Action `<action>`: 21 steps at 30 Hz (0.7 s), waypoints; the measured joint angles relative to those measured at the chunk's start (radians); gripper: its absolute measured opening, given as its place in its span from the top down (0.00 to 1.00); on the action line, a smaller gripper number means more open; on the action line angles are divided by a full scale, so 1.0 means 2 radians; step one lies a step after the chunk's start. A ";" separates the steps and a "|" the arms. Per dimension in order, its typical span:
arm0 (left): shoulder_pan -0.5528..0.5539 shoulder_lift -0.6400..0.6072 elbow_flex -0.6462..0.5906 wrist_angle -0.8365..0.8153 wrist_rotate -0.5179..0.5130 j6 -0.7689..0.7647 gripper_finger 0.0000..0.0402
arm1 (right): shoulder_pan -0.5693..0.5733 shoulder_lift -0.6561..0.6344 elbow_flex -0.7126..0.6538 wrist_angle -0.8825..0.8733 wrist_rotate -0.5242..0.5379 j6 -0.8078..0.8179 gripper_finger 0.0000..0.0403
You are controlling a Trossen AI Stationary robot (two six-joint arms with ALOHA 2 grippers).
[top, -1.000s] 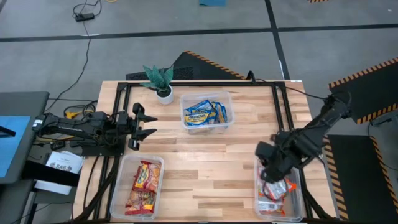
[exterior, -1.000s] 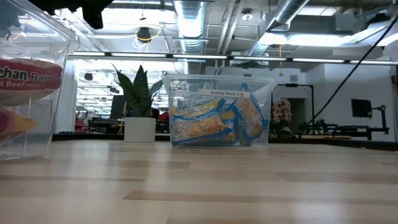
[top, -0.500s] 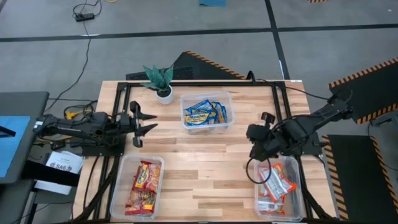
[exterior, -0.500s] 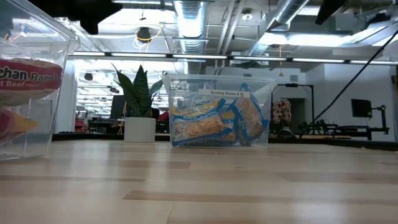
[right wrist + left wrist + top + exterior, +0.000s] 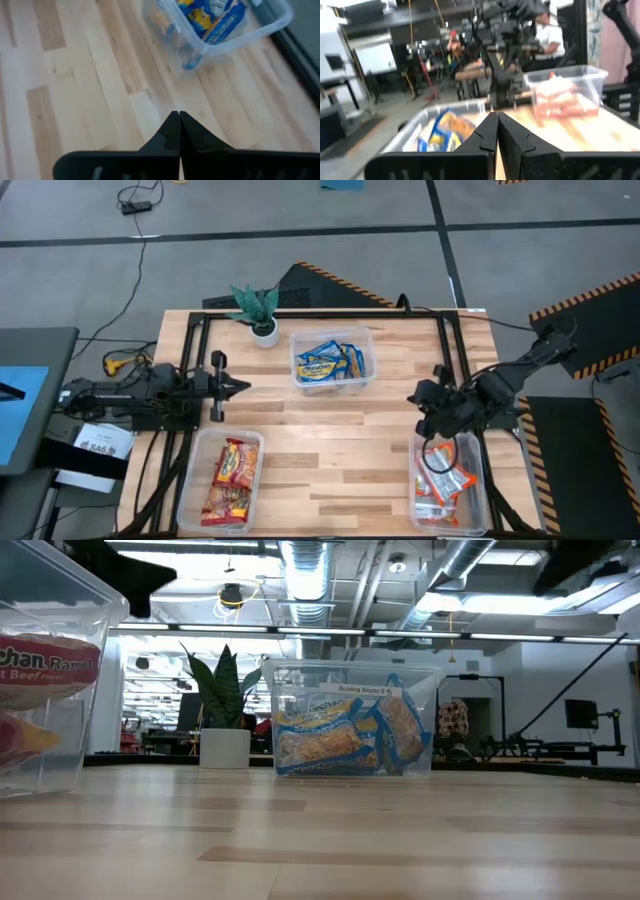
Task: Sort Maruchan noodles
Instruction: Return to Home Position
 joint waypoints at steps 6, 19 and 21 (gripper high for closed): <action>0.004 -0.019 -0.023 -0.046 0.030 -0.052 1.00 | -0.004 -0.078 -0.104 0.103 0.003 -0.018 0.98; 0.005 -0.041 -0.063 -0.014 0.070 -0.061 1.00 | -0.104 -0.205 -0.338 0.533 -0.033 -0.268 0.98; 0.005 -0.041 -0.063 -0.015 0.071 -0.059 1.00 | -0.130 -0.214 -0.367 0.597 -0.067 -0.304 0.98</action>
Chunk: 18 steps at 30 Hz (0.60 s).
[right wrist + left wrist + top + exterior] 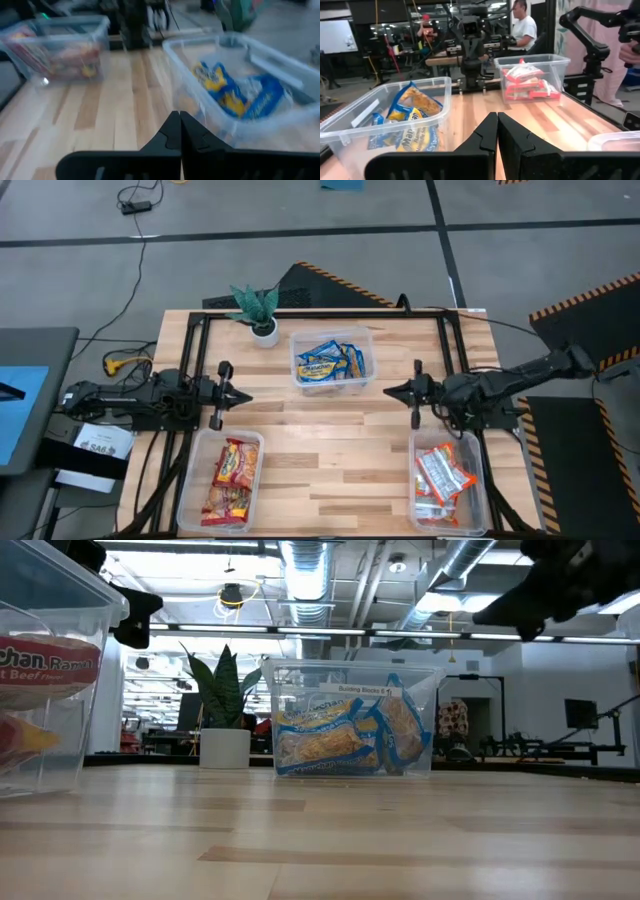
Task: Sort Maruchan noodles
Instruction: Return to Home Position
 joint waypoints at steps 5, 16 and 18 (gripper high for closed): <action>0.000 0.000 0.000 -0.005 -0.003 0.018 1.00 | -0.085 -0.015 -0.055 0.109 -0.119 -0.048 0.98; 0.000 0.000 0.000 -0.017 -0.009 0.033 1.00 | -0.172 -0.121 -0.071 0.010 -0.235 -0.043 0.97; 0.000 0.000 0.000 -0.017 -0.015 0.032 1.00 | -0.162 -0.154 -0.073 -0.027 -0.234 -0.035 0.97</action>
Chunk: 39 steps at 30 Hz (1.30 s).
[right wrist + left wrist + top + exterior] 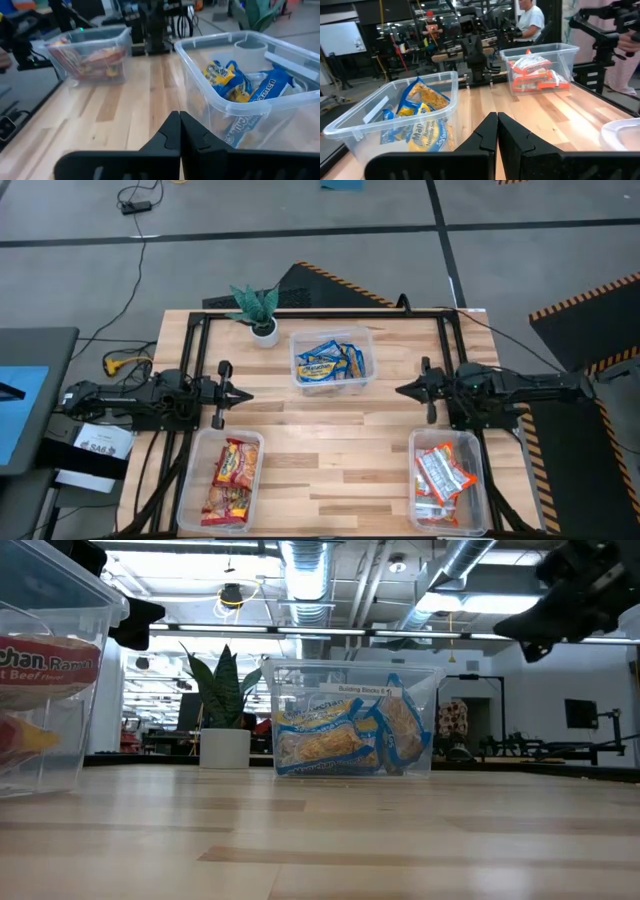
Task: Sort Maruchan noodles
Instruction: Return to Home Position
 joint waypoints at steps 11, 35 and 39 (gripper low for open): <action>0.000 0.000 0.000 -0.002 -0.006 0.007 1.00 | 0.028 -0.171 -0.095 0.027 0.037 0.002 0.97; 0.000 0.000 0.000 -0.052 0.021 -0.035 1.00 | 0.028 -0.152 -0.105 0.044 0.028 -0.043 0.96; 0.000 0.000 0.000 -0.052 0.038 -0.091 1.00 | 0.028 -0.152 -0.105 0.044 0.028 -0.043 0.96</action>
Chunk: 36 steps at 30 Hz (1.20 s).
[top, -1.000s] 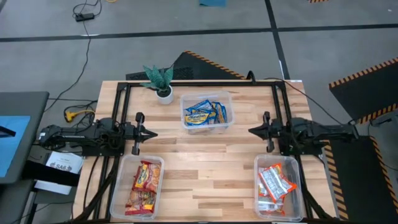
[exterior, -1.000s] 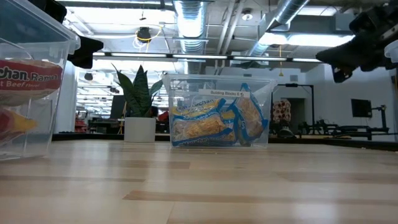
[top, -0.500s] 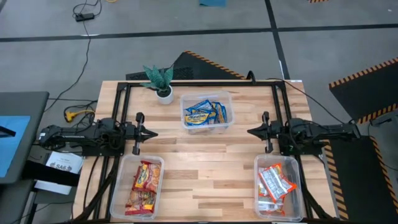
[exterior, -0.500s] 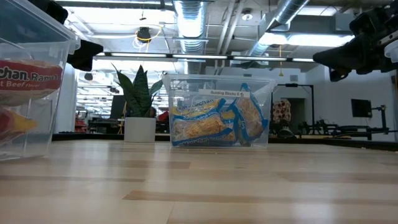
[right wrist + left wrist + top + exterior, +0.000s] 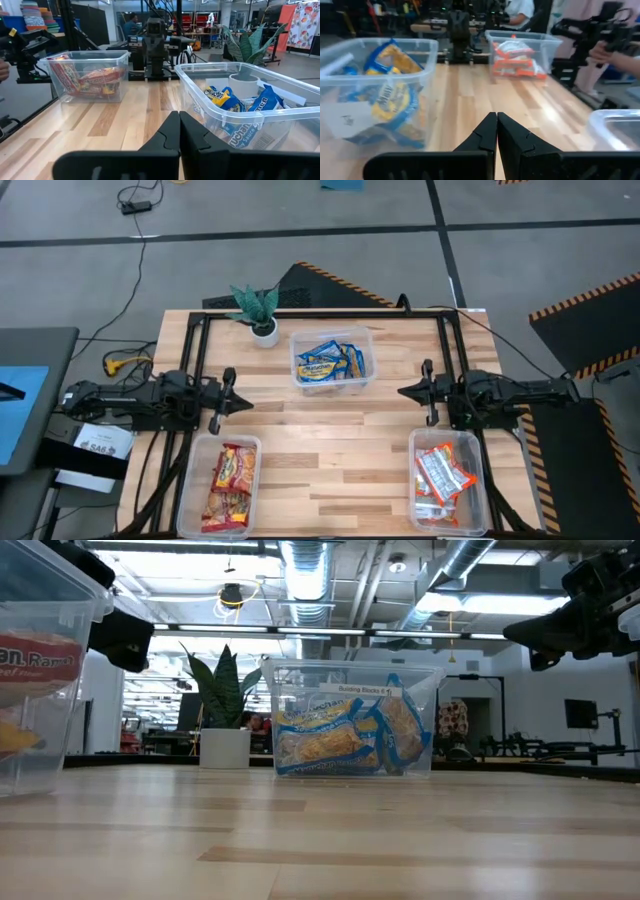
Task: Sort Maruchan noodles
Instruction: Return to Home Position
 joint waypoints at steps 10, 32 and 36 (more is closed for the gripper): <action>0.000 0.000 0.000 0.032 -0.026 -0.001 1.00 | 0.000 0.000 0.000 0.000 0.000 0.000 0.96; 0.000 0.000 0.000 -0.045 -0.043 -0.001 1.00 | 0.000 0.000 -0.001 0.000 0.000 0.001 0.96; -0.002 -0.002 0.000 -0.045 -0.044 -0.001 1.00 | 0.000 0.000 -0.001 0.000 0.000 0.001 0.96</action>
